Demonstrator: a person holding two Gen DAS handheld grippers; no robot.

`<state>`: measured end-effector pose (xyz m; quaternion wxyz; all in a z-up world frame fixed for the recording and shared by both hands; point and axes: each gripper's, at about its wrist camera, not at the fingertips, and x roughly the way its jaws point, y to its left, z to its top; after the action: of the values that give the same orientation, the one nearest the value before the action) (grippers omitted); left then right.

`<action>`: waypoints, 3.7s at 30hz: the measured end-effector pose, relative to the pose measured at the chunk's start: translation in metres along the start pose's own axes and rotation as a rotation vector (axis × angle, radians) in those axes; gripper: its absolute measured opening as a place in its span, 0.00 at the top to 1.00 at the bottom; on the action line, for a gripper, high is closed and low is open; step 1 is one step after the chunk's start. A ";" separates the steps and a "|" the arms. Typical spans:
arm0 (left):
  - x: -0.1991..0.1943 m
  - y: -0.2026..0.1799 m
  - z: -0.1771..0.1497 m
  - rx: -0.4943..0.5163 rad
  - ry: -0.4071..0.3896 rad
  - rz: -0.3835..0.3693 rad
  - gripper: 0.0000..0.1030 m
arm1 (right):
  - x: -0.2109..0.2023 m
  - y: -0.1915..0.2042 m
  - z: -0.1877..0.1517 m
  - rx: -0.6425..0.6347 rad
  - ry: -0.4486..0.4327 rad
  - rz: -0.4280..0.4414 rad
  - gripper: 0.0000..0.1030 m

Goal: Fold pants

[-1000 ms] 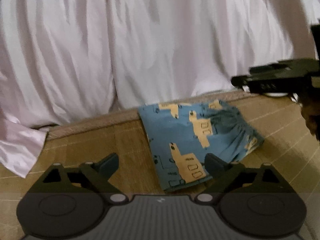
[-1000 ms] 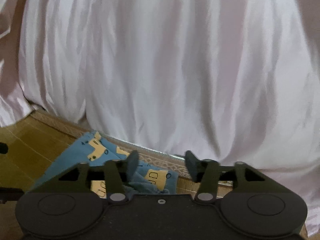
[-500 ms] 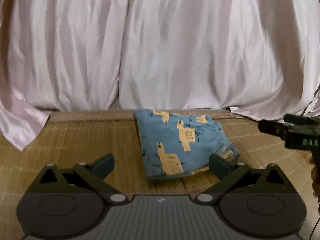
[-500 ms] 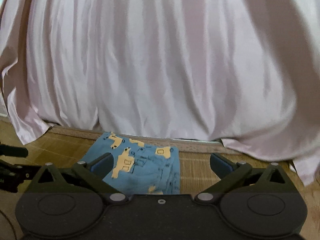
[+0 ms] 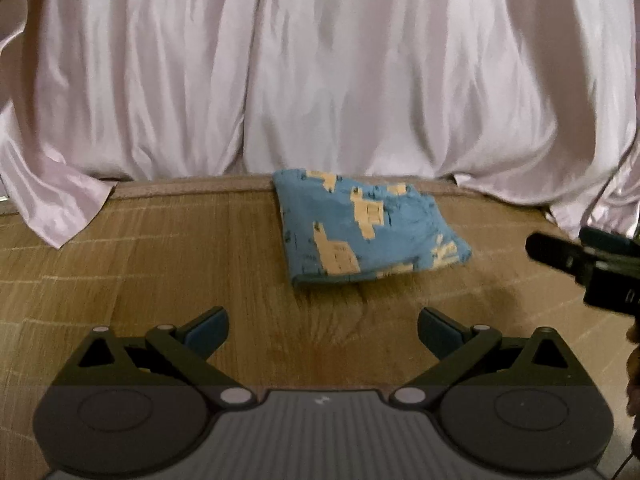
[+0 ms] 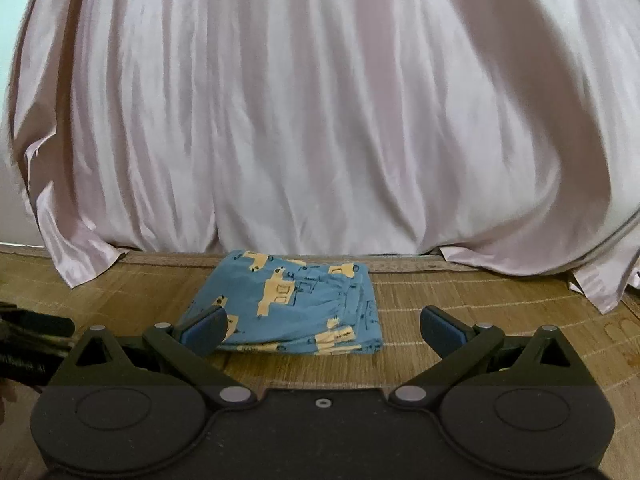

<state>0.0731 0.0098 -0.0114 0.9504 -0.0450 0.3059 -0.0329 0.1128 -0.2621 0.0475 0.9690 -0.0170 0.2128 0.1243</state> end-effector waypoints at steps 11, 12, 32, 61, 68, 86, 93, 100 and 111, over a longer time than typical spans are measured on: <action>-0.007 -0.005 -0.010 0.036 -0.025 0.035 0.00 | -0.007 0.004 -0.030 0.008 0.022 -0.008 0.01; -0.007 -0.005 -0.010 0.035 -0.025 0.038 0.00 | -0.007 0.005 -0.032 0.012 0.028 0.000 0.01; -0.006 -0.007 -0.011 0.043 -0.020 0.060 0.00 | 0.000 -0.001 -0.038 0.065 0.044 0.023 0.01; -0.008 -0.007 -0.013 0.046 -0.014 0.063 0.00 | 0.001 -0.002 -0.040 0.067 0.052 0.028 0.01; -0.008 -0.006 -0.013 0.045 -0.011 0.061 0.00 | 0.001 -0.002 -0.040 0.066 0.053 0.027 0.01; -0.009 -0.005 -0.013 0.039 0.002 0.064 0.00 | 0.002 0.000 -0.043 0.058 0.061 0.036 0.01; -0.007 -0.006 -0.010 0.033 0.050 0.037 0.00 | 0.002 0.000 -0.044 0.055 0.067 0.037 0.01; -0.008 -0.011 -0.010 0.055 0.053 0.020 0.00 | 0.003 0.000 -0.044 0.049 0.074 0.041 0.01; -0.008 -0.009 -0.009 0.054 0.049 0.021 0.00 | 0.003 -0.001 -0.044 0.043 0.081 0.045 0.01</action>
<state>0.0610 0.0008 -0.0137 0.9437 -0.0154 0.3287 -0.0321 0.0980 -0.2663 0.0062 0.9567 0.0034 0.2548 0.1407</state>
